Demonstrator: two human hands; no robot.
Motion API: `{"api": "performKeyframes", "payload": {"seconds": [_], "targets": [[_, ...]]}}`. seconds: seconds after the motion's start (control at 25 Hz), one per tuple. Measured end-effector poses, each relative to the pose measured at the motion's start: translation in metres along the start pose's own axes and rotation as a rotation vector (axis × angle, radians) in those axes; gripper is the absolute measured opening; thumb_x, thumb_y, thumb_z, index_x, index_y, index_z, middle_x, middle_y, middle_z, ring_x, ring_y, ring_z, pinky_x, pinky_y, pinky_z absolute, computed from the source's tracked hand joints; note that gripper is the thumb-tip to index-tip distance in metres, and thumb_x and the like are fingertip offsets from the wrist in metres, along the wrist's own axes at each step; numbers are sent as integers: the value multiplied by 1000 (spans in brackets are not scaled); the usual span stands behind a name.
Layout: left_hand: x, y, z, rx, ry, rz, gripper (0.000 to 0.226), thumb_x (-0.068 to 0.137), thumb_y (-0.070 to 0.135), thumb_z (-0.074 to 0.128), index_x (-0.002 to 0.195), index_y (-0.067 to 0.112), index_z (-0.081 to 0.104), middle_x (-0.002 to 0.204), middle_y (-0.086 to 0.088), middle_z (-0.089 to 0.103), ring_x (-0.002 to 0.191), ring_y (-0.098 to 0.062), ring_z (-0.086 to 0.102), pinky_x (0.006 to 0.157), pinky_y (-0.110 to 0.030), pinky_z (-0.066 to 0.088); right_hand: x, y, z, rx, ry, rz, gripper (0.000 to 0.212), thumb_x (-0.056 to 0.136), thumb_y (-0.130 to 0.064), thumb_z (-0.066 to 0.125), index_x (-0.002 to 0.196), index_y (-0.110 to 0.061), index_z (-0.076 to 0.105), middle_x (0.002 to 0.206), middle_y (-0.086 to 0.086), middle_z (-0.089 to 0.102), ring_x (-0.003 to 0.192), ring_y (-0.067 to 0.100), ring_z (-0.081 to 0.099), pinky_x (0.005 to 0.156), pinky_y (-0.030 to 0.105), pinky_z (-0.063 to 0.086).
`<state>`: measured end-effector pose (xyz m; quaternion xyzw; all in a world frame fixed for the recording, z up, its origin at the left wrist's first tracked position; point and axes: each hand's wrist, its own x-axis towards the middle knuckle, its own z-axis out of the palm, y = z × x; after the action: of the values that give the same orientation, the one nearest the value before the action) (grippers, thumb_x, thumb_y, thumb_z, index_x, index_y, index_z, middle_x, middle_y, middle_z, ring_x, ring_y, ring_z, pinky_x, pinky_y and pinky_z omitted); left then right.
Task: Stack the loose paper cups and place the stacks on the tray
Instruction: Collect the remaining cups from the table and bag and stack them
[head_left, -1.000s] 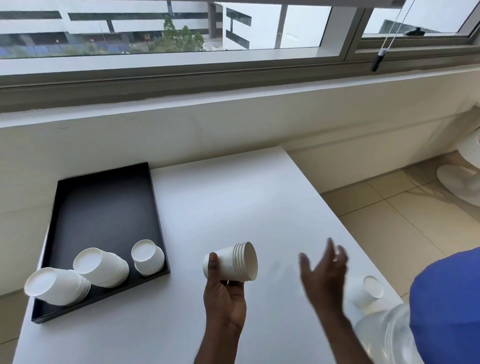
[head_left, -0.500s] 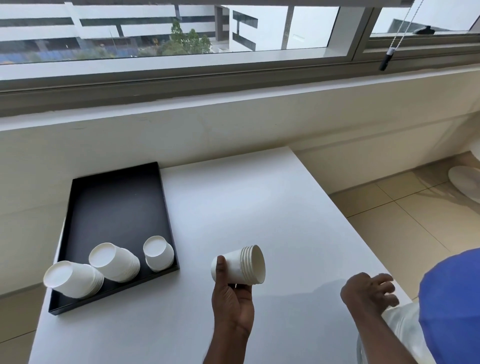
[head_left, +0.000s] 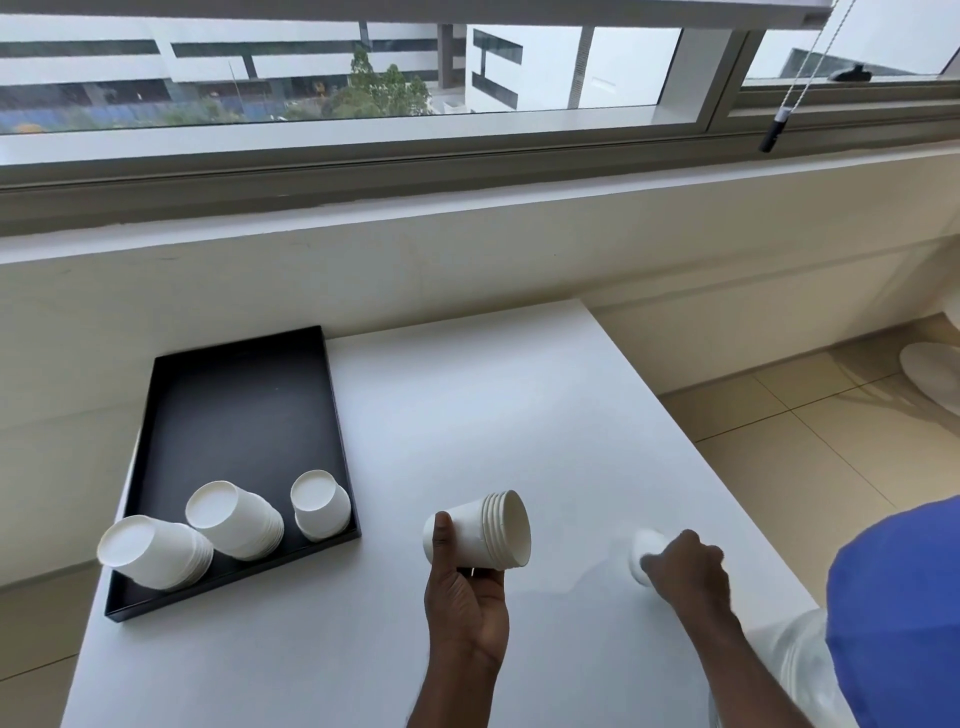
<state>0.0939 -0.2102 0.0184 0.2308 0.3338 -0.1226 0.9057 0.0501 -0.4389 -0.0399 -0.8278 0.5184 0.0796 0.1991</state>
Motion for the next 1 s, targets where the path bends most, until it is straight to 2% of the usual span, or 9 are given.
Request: {"api": "performKeyframes", "payload": {"seconds": [0.16, 0.28, 0.4, 0.52, 0.6, 0.72, 0.8, 0.92, 1.0], "targets": [[-4, -5, 7, 2, 5, -9, 23, 89, 29, 64, 105, 14, 61, 115, -11, 65, 99, -24, 65, 80, -38, 55, -63, -35, -26, 935, -150, -130, 40, 83, -44, 61, 104, -10, 62, 88, 10, 64, 73, 23, 60, 68, 41, 52], [-8, -14, 11, 24, -1, -26, 26, 88, 30, 65, 105, 11, 61, 115, -13, 66, 100, -25, 66, 81, -39, 56, -113, -53, -25, 1228, -243, -236, 57, 77, -50, 58, 126, -22, 52, 106, 4, 65, 83, 17, 63, 74, 36, 52], [-16, -20, 13, 40, -15, -40, 29, 88, 31, 66, 107, 9, 61, 116, -17, 66, 105, -29, 64, 94, -44, 50, -143, -55, -18, 1063, -132, -384, 69, 82, -56, 54, 142, -50, 20, 116, -8, 59, 101, 7, 61, 84, 29, 51], [-24, -19, 13, 21, -22, -53, 29, 88, 30, 66, 108, 9, 60, 115, -19, 66, 110, -32, 63, 98, -46, 49, -153, -53, -24, 996, -21, -491, 58, 82, -60, 47, 135, -57, 24, 133, -9, 52, 114, 12, 56, 86, 29, 52], [-31, -19, 15, 9, -41, -66, 25, 88, 29, 65, 104, 10, 60, 110, -18, 67, 105, -30, 65, 90, -43, 54, -153, -54, -31, 1003, 3, -519, 47, 84, -54, 46, 127, -61, 29, 132, -4, 52, 115, 16, 56, 84, 30, 53], [-44, -21, 18, -11, -52, -93, 26, 87, 28, 66, 105, 10, 59, 103, -16, 69, 97, -29, 67, 71, -39, 62, -150, -52, -41, 994, -2, -583, 60, 85, -45, 47, 138, -57, 20, 145, -12, 39, 127, 13, 46, 99, 36, 47], [-50, -21, 19, -22, -44, -105, 28, 87, 27, 66, 107, 9, 59, 103, -17, 69, 98, -30, 67, 71, -40, 62, -152, -51, -48, 951, -23, -661, 65, 85, -43, 50, 142, -53, 19, 141, -26, 35, 126, 5, 44, 100, 31, 44], [-51, -19, 18, -11, -41, -104, 33, 84, 29, 68, 109, 8, 59, 107, -18, 68, 99, -31, 67, 72, -40, 62, -151, -49, -49, 915, 80, -656, 42, 84, -39, 66, 118, -44, 42, 123, -16, 53, 106, 10, 59, 84, 30, 53], [-53, -19, 18, -1, -59, -108, 42, 81, 32, 70, 113, 6, 59, 113, -20, 67, 105, -33, 65, 78, -41, 61, -154, -48, -47, 866, 155, -609, 34, 84, -45, 66, 105, -34, 42, 110, -9, 58, 99, 16, 61, 82, 27, 52]]}}
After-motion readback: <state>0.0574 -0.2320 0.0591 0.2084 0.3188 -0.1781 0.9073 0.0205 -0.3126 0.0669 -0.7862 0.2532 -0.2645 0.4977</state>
